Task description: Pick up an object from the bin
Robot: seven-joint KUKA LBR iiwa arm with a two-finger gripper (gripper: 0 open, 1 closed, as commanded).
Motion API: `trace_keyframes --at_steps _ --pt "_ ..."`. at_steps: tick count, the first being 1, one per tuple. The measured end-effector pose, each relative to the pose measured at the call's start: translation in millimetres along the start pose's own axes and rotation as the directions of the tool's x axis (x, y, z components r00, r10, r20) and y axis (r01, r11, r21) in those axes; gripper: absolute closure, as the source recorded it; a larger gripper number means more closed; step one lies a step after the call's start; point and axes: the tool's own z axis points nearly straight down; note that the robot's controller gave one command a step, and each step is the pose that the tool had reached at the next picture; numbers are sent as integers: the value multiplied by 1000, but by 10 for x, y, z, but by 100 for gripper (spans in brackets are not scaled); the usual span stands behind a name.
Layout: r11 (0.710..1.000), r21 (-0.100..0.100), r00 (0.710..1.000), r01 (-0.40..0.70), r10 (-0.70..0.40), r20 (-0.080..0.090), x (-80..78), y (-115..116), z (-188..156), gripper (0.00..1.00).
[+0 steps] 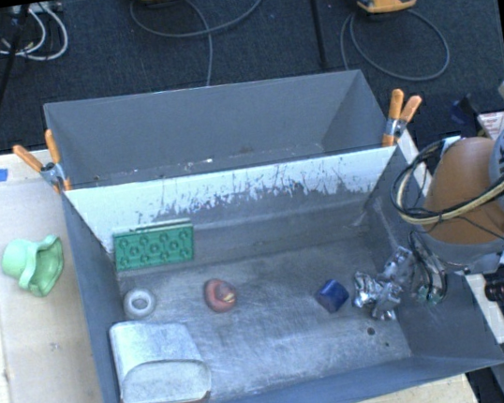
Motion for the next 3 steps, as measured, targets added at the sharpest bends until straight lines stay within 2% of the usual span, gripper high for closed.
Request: trace_keyframes --at_steps 1,2,3 --pt "1000 3 1000 6 -6 -6 0 3 -31 100" --pt "1000 1 1000 11 -11 1 -21 11 -1190 100" --pt "1000 3 1000 16 -16 -6 -23 13 -1210 100"
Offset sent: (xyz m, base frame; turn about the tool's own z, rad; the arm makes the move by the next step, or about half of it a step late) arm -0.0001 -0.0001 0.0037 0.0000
